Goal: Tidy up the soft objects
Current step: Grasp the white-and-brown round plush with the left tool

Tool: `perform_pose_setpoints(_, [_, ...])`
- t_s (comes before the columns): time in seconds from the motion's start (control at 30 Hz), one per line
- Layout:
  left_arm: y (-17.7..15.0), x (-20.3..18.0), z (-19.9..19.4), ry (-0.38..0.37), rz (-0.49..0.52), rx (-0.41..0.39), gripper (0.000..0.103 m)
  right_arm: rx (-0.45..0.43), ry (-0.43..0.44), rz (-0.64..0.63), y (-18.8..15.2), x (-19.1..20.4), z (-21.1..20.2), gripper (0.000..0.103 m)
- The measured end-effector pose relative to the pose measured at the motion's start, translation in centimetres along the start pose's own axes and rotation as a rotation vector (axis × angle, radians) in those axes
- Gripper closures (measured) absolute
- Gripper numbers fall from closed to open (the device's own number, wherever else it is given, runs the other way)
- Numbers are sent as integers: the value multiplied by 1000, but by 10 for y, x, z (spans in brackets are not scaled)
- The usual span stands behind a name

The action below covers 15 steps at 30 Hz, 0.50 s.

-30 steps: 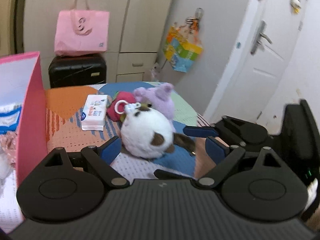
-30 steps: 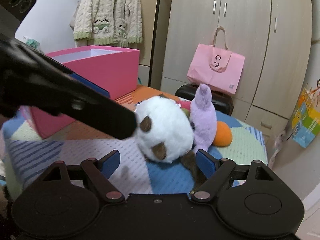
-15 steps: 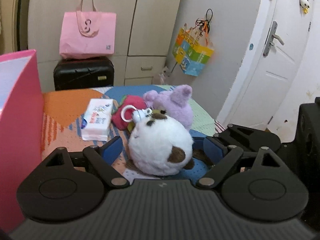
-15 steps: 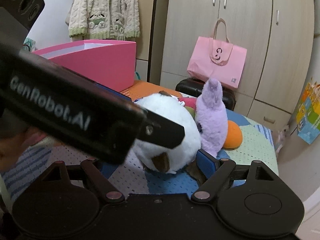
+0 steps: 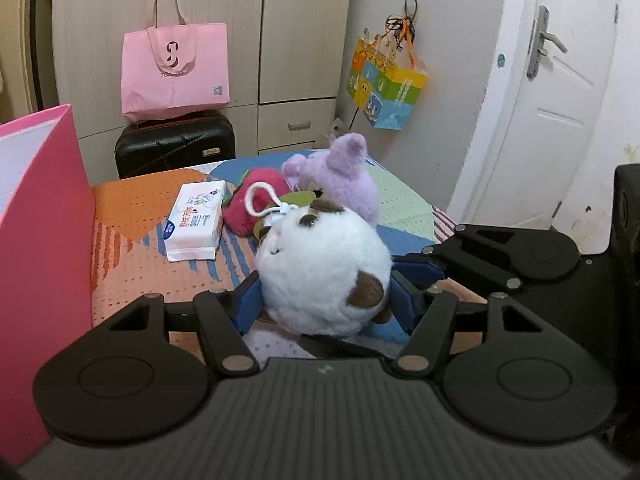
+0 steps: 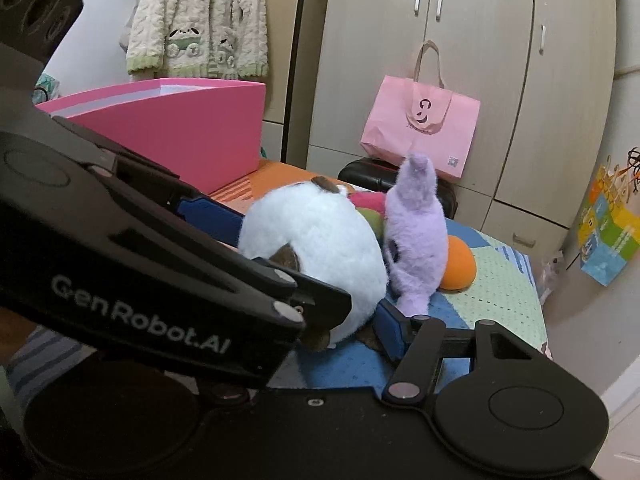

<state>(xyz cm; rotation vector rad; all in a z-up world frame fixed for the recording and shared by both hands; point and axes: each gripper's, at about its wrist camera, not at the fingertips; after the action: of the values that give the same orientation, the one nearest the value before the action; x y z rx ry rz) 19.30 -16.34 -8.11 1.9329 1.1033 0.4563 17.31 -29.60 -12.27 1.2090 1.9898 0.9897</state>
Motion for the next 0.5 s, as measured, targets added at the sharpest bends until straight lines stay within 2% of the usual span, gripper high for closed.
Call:
perform_pose_setpoints(0.27, [-6, -2, -21, -37, -22, 23, 39, -7, 32, 78, -8, 2, -16, 36])
perform_pose_setpoints(0.5, [-10, -1, -33, -17, -60, 88, 39, -6, 48, 76, -12, 17, -25, 37])
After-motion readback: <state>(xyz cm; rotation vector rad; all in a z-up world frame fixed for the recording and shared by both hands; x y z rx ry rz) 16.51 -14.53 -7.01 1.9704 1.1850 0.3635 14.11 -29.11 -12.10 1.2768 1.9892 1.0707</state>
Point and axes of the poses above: each gripper's, at about its wrist camera, not at the fingertips, and z roughly the way its jaws point, x to its left, y to its top, and after that the axes turned 2 degrees about y, right-handed
